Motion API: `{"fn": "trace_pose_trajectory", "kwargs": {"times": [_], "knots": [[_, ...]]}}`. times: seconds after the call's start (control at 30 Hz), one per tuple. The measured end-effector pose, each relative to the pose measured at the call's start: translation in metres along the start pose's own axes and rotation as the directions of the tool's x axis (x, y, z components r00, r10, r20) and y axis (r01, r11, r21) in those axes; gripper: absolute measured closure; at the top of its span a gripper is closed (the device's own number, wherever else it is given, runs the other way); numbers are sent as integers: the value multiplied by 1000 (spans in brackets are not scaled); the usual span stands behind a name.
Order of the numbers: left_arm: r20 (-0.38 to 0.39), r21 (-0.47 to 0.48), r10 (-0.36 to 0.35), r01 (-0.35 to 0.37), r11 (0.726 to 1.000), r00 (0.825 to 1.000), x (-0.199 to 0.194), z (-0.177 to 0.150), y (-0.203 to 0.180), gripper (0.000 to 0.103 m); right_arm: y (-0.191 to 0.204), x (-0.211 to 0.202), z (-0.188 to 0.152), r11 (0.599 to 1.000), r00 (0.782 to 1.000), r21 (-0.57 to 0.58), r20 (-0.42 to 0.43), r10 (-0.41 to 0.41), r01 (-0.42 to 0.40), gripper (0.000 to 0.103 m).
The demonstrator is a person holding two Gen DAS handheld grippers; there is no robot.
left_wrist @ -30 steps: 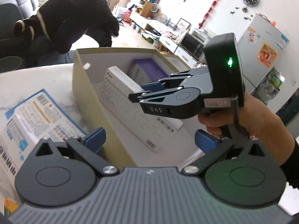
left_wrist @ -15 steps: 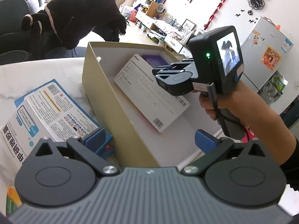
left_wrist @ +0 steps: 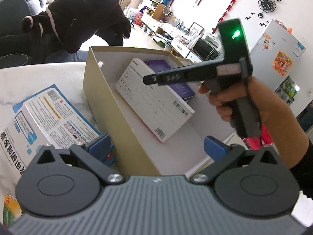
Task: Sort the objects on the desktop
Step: 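Raise the right tool above the beige box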
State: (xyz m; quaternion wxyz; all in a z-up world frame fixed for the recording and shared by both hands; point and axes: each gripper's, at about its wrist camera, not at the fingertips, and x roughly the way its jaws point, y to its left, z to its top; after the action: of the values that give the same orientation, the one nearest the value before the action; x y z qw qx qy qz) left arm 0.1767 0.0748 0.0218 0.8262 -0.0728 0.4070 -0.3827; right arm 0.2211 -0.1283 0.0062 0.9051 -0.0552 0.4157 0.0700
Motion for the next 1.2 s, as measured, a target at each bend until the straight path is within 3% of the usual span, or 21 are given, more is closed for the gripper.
{"fn": "trace_pose_trajectory", "kwargs": {"times": [0.13, 0.23, 0.37, 0.6, 0.7, 0.93, 1.07, 1.2], "knots": [[4, -8, -3, 3, 1000, 1000, -2, -2, 0, 0, -20, -10, 12, 987, 993, 108, 3, 121, -121, 65], [6, -9, -5, 5, 1000, 1000, -2, -2, 3, 0, -32, -18, 20, 983, 992, 139, 27, 121, -123, 64], [11, -28, -16, 16, 999, 1000, -1, -3, 6, 0, -31, -15, 20, 977, 986, 134, -4, 165, -163, 64], [17, -43, 1, 0, 999, 1000, -7, -11, 9, 0, 14, 5, 19, 976, 975, 57, -72, 212, -208, 54], [26, -56, -3, 4, 998, 1000, -14, -13, 13, 0, 32, 13, 19, 984, 979, 2, -102, 175, -176, 44], [8, -37, -28, 28, 999, 1000, -6, -7, 12, 0, 14, 34, 10, 980, 963, 114, -198, 183, -163, 34], [-12, -6, -31, 31, 1000, 999, 3, -7, 6, 0, 10, 38, 3, 964, 942, 166, -233, 243, -208, 31], [-21, -7, -30, 30, 1000, 999, 5, -9, 6, 0, 15, 36, 1, 949, 922, 194, -253, 294, -250, 19]]}}
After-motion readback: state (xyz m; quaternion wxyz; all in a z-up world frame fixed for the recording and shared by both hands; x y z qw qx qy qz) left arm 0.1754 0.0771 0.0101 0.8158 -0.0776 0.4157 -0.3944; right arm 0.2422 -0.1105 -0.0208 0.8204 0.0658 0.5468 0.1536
